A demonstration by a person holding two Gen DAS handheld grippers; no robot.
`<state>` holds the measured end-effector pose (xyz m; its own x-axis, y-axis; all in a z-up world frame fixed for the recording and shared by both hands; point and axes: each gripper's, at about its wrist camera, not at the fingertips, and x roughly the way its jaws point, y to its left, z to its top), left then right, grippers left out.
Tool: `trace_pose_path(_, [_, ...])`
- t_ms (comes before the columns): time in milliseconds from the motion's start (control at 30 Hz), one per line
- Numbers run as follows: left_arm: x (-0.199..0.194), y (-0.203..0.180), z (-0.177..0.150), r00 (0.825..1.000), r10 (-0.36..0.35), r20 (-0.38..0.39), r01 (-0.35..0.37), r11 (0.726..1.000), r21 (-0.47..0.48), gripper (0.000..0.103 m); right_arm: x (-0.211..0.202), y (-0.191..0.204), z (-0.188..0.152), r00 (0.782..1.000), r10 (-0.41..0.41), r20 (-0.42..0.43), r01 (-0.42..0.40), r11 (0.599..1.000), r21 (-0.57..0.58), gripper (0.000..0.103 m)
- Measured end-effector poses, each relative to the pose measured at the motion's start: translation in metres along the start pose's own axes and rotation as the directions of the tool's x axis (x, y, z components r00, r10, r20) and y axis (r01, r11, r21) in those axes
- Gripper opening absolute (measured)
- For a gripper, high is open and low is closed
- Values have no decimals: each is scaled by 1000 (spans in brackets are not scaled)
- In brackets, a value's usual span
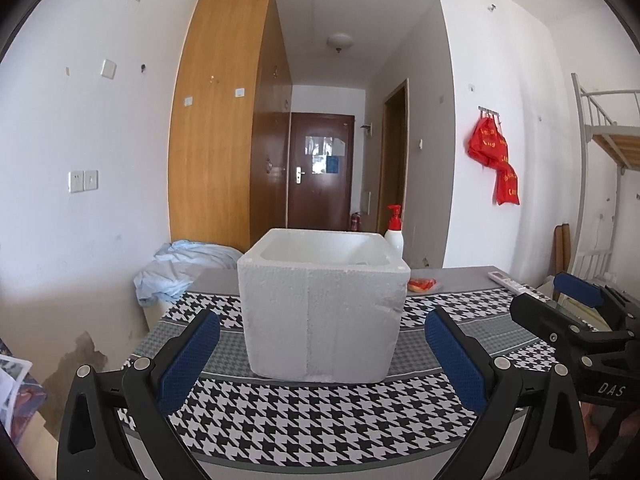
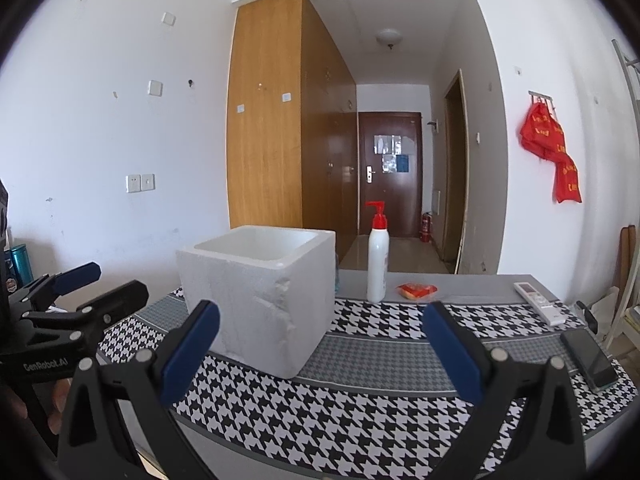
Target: Organize soft objects
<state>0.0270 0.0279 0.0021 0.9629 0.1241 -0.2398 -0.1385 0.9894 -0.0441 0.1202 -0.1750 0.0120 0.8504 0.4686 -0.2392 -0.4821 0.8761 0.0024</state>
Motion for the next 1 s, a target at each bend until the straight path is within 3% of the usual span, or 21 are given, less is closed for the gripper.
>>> trace_pose_path(1000, [0,-2,-5,999,21,-25,-21,999,29,102,1,0,-4,1000,-4,-18,4,1000,0,103])
